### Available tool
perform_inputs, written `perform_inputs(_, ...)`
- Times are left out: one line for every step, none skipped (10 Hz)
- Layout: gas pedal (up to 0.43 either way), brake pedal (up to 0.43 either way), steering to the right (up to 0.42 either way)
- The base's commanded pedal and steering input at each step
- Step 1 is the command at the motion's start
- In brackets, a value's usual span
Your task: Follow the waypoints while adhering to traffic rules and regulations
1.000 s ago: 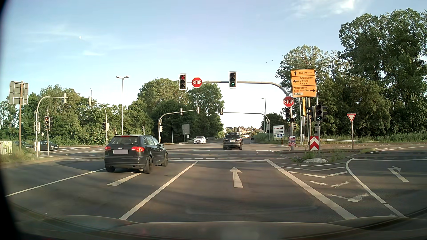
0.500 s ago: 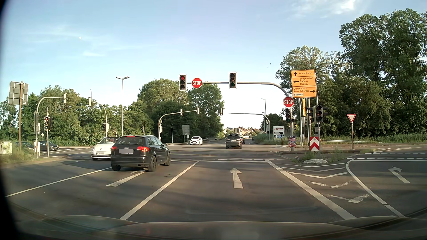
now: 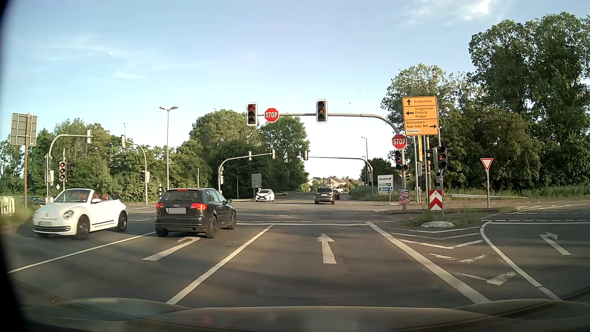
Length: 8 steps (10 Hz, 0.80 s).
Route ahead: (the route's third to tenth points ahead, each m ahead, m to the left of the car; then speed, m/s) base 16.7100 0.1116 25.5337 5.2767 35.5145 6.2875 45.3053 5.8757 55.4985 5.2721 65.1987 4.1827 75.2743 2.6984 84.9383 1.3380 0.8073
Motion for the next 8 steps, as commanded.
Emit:
perform_inputs(0.248, 0.018, 0.006)
perform_inputs(0.268, 0.018, 0.005)
perform_inputs(0.287, 0.018, 0.005)
perform_inputs(0.299, 0.018, 0.005)
perform_inputs(0.299, 0.018, 0.005)
perform_inputs(0.299, 0.018, 0.005)
perform_inputs(0.280, 0.018, 0.005)
perform_inputs(0.248, 0.024, 0.005)
